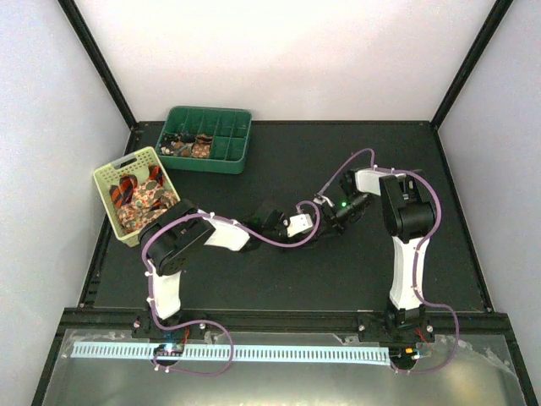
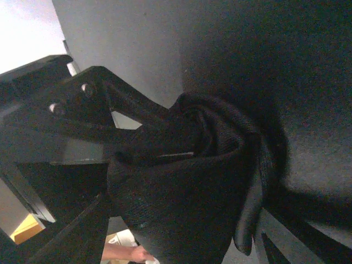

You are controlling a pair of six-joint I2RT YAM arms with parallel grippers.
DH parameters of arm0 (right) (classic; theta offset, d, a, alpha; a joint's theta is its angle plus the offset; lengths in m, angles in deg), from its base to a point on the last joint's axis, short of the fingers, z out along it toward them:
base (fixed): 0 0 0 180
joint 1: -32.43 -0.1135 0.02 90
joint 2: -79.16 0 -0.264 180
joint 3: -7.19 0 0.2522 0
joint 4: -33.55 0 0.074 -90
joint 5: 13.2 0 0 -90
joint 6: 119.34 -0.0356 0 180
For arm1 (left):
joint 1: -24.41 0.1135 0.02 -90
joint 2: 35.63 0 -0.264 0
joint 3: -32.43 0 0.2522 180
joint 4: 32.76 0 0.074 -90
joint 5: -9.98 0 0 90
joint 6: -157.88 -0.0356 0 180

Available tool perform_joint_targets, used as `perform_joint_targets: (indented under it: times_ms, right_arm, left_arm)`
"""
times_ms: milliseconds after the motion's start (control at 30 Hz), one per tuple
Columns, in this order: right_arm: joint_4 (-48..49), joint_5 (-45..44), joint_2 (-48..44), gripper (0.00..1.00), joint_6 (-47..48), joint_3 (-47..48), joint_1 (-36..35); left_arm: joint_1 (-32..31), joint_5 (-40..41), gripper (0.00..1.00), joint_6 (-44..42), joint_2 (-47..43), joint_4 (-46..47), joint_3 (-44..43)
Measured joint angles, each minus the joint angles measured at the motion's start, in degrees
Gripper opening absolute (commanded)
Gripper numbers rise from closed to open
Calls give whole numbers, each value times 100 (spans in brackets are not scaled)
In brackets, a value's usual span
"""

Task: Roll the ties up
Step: Roll the tie at the center of the board.

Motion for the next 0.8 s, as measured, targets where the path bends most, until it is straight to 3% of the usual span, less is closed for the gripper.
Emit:
perform_joint_targets:
  times_ms: [133,433,733,800]
  right_arm:
    - [208,74,-31,53,-24,-192,2]
    - [350,138,-155,4,-175,-293,4]
    - [339,79,-212,2,-153,-341,24]
    - [391,55,-258,2,-155,-372,24]
  left_arm:
    - [0,0,38,0,0,-2,-2]
    - [0,22,42,0,4,-20,-11]
    - [7,125,97,39,-13,-203,15]
    - [7,184,99,50,-105,-365,15]
